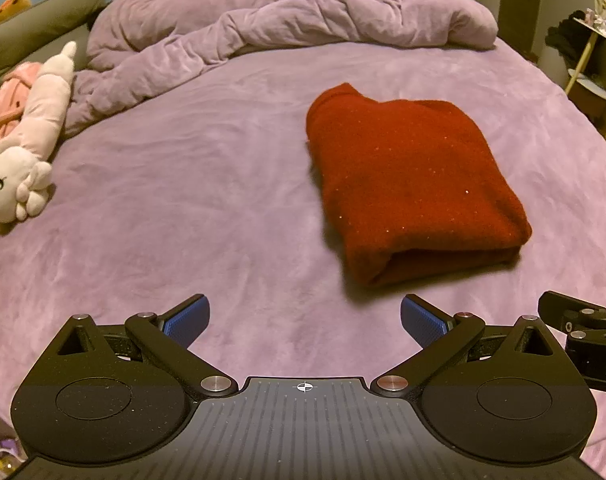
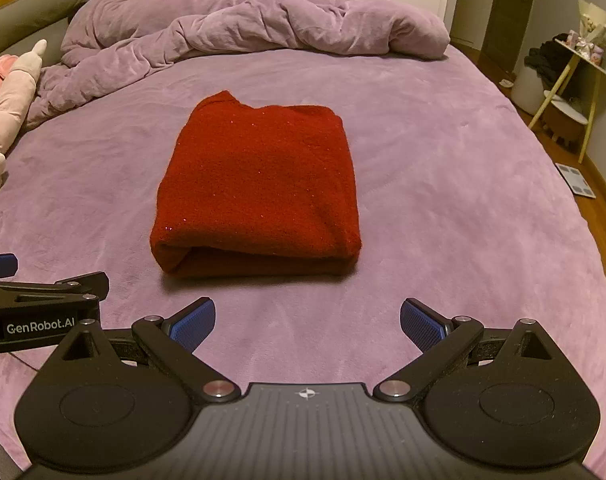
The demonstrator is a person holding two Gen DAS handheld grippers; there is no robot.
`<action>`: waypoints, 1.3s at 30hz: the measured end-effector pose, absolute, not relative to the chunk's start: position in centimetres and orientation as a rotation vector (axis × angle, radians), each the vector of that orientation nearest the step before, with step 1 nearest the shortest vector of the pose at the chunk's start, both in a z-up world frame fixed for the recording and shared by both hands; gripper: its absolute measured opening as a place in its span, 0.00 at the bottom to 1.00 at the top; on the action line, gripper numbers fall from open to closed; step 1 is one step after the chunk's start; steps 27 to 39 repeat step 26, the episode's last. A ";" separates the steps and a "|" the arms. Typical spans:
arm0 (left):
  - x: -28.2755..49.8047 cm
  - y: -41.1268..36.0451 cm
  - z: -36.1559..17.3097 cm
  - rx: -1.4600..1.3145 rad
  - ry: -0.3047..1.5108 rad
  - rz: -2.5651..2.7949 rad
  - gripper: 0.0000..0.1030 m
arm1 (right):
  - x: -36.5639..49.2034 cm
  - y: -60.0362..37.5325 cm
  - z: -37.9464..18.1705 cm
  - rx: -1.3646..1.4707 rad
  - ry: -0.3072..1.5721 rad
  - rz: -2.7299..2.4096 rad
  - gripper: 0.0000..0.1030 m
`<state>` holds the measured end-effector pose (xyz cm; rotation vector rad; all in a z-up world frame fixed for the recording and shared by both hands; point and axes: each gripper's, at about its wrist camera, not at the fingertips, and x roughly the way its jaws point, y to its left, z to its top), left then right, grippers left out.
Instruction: Fold small clothes
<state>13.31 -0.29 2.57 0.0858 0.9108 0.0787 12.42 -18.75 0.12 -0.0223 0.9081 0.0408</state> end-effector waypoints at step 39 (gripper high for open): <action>13.3 -0.8 2.1 0.152 0.910 0.045 1.00 | 12.3 -19.3 0.1 -0.015 0.904 0.027 0.96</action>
